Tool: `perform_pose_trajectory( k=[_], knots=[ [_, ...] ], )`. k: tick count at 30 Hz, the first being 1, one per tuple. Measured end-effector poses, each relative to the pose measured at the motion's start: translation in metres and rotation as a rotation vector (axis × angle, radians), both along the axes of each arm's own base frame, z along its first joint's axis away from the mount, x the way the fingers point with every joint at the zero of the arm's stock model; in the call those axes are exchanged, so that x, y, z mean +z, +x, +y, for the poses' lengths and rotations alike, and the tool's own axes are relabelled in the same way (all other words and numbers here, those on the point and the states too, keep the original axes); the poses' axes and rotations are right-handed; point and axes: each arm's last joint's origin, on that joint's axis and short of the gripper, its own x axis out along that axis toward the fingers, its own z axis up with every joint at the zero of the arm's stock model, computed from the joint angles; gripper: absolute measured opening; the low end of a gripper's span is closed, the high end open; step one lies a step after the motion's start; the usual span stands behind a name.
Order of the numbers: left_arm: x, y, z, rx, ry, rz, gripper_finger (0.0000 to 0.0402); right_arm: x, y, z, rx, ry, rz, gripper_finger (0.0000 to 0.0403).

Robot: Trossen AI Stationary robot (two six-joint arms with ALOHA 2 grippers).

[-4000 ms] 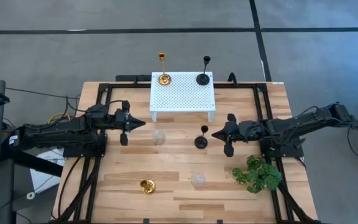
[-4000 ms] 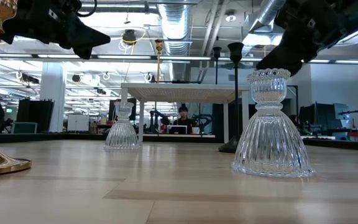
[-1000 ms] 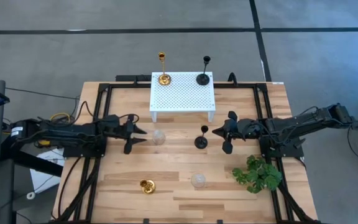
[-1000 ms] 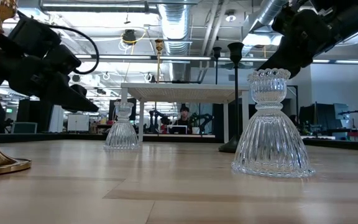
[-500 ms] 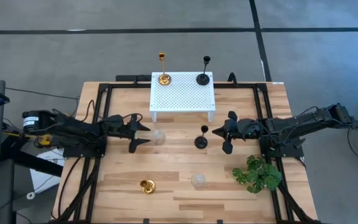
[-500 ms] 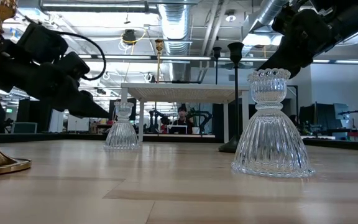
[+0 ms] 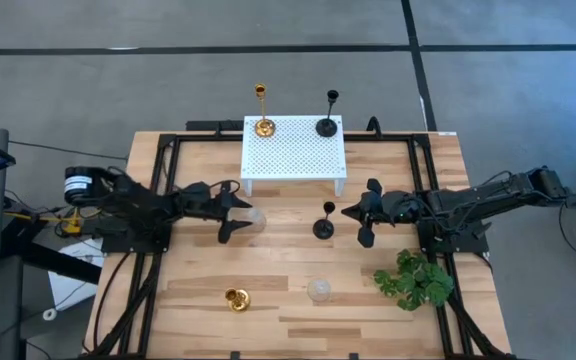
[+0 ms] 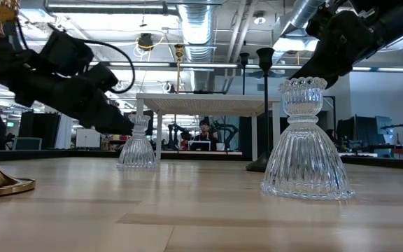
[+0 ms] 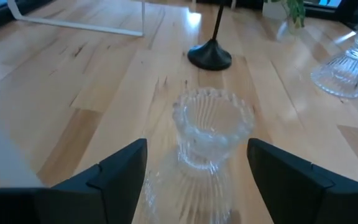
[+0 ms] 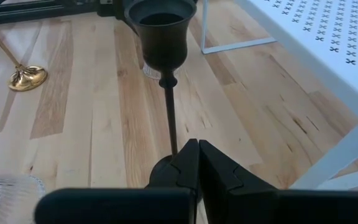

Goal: Pick & Place candle stick holders
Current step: Put the top transparent candle holder on the shelf

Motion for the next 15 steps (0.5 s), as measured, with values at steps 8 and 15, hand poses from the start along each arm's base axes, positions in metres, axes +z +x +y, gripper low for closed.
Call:
perform_pose_trajectory(
  k=[8, 15],
  knots=[
    [-0.003, 0.013, 0.003, -0.001, -0.007, 0.034, 0.0277, 0.000, 0.000, 0.001, 0.004, 0.000, 0.004, 0.0000],
    [-0.005, 0.023, 0.006, -0.001, -0.014, 0.052, 0.0277, -0.001, 0.000, 0.001, 0.003, -0.001, 0.007, 0.0000]
  ],
)
